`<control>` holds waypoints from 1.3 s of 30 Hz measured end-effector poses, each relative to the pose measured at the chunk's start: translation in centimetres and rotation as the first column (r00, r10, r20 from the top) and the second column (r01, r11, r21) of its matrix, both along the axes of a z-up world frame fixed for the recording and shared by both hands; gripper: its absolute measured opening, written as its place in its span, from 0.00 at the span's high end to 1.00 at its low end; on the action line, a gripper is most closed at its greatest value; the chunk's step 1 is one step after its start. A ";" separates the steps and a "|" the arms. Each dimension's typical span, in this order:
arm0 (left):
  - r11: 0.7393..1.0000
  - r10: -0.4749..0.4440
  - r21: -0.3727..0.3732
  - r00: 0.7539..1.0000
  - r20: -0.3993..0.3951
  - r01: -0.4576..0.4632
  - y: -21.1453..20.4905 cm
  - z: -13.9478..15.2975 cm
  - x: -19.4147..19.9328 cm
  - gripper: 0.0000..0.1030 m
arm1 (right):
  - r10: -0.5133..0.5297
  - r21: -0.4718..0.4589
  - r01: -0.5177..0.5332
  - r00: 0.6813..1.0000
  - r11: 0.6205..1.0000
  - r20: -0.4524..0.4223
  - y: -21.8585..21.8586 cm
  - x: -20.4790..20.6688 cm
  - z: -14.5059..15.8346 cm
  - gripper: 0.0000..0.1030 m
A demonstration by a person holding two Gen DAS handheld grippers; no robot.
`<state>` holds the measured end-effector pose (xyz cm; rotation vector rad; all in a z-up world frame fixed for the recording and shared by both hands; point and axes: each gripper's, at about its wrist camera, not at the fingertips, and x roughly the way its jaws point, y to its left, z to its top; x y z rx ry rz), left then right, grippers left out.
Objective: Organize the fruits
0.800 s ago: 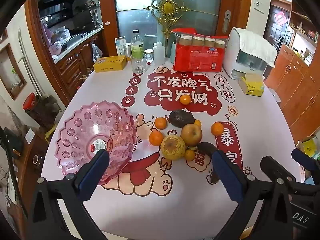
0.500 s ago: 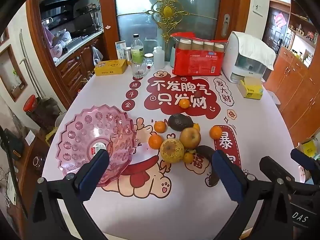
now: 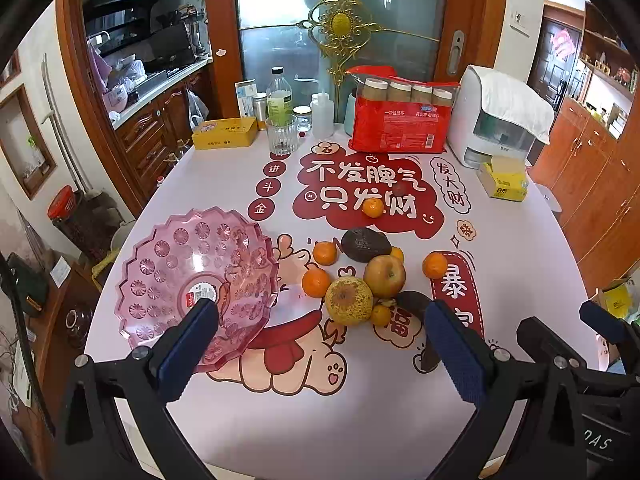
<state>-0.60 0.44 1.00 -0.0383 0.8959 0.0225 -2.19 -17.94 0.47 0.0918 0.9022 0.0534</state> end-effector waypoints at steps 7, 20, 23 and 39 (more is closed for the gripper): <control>1.000 0.002 0.001 1.000 0.002 -0.002 0.0 0.0 0.1 0.01 | 0.006 -0.003 -0.005 1.000 1.000 0.026 0.5 -0.5 0.6 0.00; 1.000 -0.001 0.000 1.000 0.000 0.001 0.2 0.1 0.1 0.01 | -0.001 0.004 0.001 1.000 1.000 0.020 0.8 -0.8 0.7 0.00; 1.000 -0.002 0.001 1.000 0.000 0.002 0.4 0.1 0.0 0.01 | -0.005 -0.003 0.005 1.000 1.000 0.021 0.9 -0.9 0.7 0.00; 0.999 -0.045 -0.011 0.999 0.004 0.045 1.6 0.5 -0.3 0.01 | -0.033 -0.006 0.033 0.999 0.999 0.025 1.7 -1.3 1.0 0.00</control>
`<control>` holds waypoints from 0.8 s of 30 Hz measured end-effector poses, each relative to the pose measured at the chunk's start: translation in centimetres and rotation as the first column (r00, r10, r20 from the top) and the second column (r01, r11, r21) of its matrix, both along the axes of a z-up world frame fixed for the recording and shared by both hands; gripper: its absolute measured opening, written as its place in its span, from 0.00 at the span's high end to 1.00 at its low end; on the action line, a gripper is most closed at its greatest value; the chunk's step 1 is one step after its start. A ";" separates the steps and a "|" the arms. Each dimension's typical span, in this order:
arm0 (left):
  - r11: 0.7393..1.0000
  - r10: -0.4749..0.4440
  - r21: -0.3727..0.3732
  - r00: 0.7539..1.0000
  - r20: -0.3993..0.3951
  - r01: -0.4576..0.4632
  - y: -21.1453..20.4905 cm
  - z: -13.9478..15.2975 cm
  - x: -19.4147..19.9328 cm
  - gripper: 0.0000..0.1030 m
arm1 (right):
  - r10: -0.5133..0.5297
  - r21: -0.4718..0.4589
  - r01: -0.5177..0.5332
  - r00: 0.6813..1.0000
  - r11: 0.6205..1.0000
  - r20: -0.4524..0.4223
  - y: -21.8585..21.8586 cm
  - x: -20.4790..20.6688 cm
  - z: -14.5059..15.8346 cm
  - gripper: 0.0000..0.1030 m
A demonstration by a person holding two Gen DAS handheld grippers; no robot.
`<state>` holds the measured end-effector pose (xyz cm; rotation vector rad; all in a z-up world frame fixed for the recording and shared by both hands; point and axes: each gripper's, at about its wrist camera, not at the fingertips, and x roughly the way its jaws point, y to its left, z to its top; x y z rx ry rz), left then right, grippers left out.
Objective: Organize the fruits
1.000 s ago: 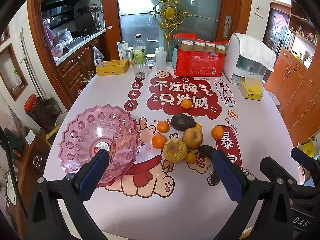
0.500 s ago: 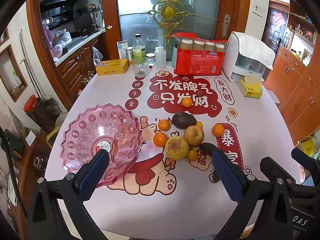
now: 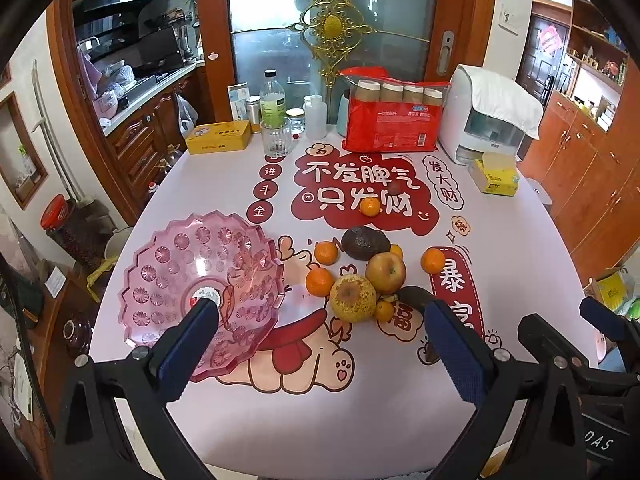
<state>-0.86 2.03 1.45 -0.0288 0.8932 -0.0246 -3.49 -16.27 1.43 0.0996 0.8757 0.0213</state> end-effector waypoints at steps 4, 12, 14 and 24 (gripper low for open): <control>1.000 -0.012 -0.003 1.000 -0.002 0.012 0.5 0.1 0.4 0.01 | -0.013 -0.010 0.013 1.000 1.000 0.001 0.6 0.0 0.1 0.01; 0.999 -0.037 -0.010 0.999 -0.006 0.037 1.3 0.0 1.2 0.01 | -0.038 -0.035 0.038 0.999 0.999 -0.007 2.2 0.0 -0.1 0.01; 0.999 -0.046 -0.013 0.999 -0.007 0.046 1.7 -0.1 1.5 0.01 | -0.048 -0.043 0.048 0.999 0.998 -0.009 2.5 0.0 -0.2 0.00; 0.996 -0.090 -0.021 0.996 -0.017 0.090 2.9 -1.1 2.0 0.01 | -0.100 -0.049 0.098 0.994 0.994 -0.036 3.5 -0.3 -0.8 0.00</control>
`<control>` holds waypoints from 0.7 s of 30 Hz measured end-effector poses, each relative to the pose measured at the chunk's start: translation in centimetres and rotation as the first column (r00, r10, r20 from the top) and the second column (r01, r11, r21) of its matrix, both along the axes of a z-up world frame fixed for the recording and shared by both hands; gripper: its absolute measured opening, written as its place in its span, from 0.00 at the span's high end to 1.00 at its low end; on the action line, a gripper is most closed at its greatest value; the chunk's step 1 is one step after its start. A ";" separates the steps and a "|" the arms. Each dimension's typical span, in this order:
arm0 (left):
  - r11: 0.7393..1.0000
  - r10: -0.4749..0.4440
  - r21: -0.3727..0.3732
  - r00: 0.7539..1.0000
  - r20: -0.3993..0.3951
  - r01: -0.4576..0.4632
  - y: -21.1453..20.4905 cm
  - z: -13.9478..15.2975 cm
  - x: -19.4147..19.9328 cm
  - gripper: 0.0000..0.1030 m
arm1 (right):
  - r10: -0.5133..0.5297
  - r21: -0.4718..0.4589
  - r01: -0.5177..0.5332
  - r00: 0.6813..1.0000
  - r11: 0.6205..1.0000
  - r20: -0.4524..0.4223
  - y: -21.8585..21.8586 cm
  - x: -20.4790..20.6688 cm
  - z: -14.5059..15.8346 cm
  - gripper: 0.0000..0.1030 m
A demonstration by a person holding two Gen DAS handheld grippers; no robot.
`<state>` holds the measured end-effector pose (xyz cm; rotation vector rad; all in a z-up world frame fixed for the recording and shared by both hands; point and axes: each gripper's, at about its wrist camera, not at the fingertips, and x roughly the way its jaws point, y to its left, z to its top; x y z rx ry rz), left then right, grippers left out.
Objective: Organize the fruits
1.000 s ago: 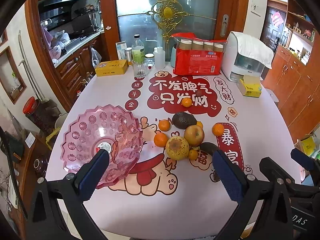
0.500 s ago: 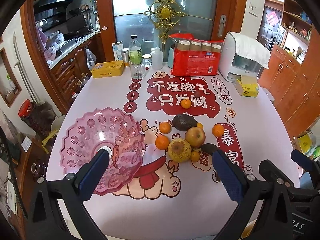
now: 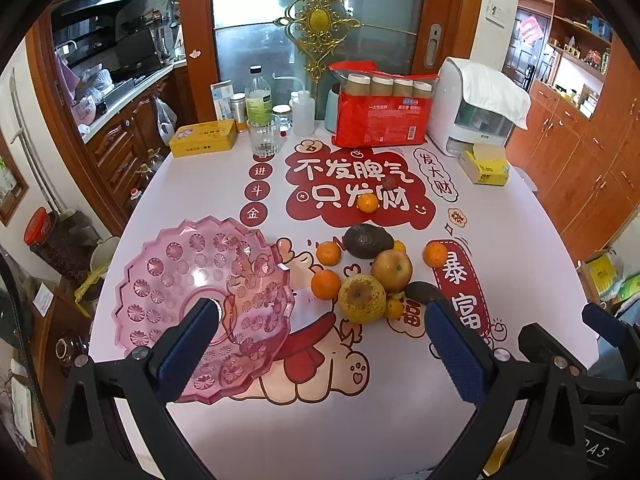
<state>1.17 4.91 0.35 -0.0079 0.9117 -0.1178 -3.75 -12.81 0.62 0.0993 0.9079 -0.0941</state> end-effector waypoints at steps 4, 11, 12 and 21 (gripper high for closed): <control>1.000 -0.012 -0.002 1.000 -0.012 0.012 0.4 -0.7 0.1 0.01 | -0.012 -0.006 0.012 1.000 1.000 -0.011 0.6 -0.2 -0.3 0.01; 1.000 -0.019 -0.021 0.999 -0.042 0.018 0.9 -1.8 0.5 0.01 | -0.024 -0.021 0.024 0.999 0.999 -0.029 1.1 -0.3 -0.6 0.01; 1.000 -0.019 -0.023 0.999 -0.047 0.018 1.0 -2.0 0.6 0.01 | -0.027 -0.024 0.026 0.999 0.999 -0.032 1.1 -0.3 -0.7 0.01; 0.999 0.033 -0.010 0.994 -0.101 -0.034 1.5 -4.6 2.5 0.01 | 0.019 -0.029 -0.021 0.998 0.999 -0.066 0.2 1.8 -1.9 0.10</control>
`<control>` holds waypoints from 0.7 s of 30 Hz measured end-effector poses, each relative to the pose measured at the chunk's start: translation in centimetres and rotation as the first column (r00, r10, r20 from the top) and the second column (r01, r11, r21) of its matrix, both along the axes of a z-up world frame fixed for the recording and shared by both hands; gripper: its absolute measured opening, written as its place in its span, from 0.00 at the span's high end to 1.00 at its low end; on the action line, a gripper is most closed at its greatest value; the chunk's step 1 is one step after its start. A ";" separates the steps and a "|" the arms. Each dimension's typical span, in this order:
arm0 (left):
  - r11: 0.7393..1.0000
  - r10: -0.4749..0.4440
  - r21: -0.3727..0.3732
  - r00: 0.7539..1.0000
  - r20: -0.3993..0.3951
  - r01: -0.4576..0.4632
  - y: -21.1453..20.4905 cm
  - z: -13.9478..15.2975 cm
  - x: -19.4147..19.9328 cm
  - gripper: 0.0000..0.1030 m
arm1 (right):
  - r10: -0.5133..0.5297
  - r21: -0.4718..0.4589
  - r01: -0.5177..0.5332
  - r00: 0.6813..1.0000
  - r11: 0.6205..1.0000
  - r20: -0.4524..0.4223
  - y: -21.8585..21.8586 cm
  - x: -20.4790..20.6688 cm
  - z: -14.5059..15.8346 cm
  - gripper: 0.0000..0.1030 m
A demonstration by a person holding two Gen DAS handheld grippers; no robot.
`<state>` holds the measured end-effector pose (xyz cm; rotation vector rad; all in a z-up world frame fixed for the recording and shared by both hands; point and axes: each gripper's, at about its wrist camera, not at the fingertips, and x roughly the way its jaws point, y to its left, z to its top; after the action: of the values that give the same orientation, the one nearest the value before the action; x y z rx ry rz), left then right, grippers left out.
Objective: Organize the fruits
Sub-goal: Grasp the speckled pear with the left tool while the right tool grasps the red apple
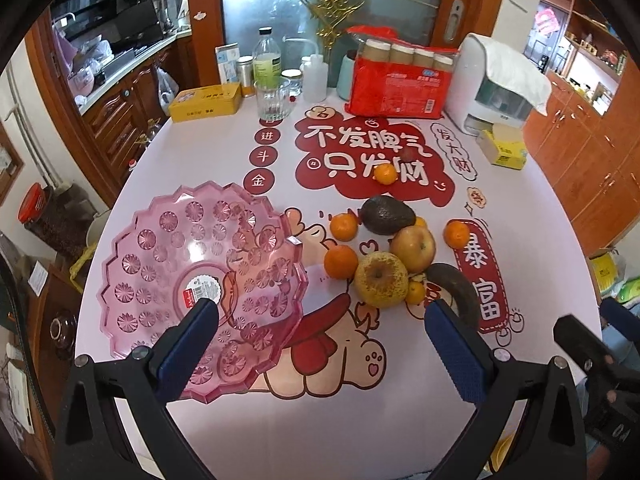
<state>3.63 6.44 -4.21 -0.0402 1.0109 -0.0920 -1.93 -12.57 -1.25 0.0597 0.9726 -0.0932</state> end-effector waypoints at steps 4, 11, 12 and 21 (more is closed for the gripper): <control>0.998 0.026 0.060 1.000 0.004 -0.026 -0.5 -0.7 0.8 0.01 | 0.036 0.039 -0.034 0.999 0.999 -0.031 -0.9 2.6 -1.2 0.10; 0.998 0.017 0.055 0.996 -0.090 -0.012 -2.2 -4.3 3.5 0.01 | 0.097 0.097 -0.088 0.991 0.991 -0.094 -2.6 7.6 -4.8 0.10; 0.998 0.008 0.062 0.995 -0.102 -0.002 -2.7 -5.0 3.9 0.01 | 0.103 0.105 -0.093 0.990 0.990 -0.097 -2.9 8.3 -5.4 0.10; 0.998 0.059 -0.008 0.979 -0.196 -0.062 -5.5 -11.7 8.0 0.01 | 0.135 0.183 -0.104 0.977 0.978 -0.164 -4.9 14.4 -10.6 0.11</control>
<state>11.67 0.90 -15.86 -0.0942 1.2052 -0.0403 12.51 -17.49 -11.81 0.1554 1.1571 0.0997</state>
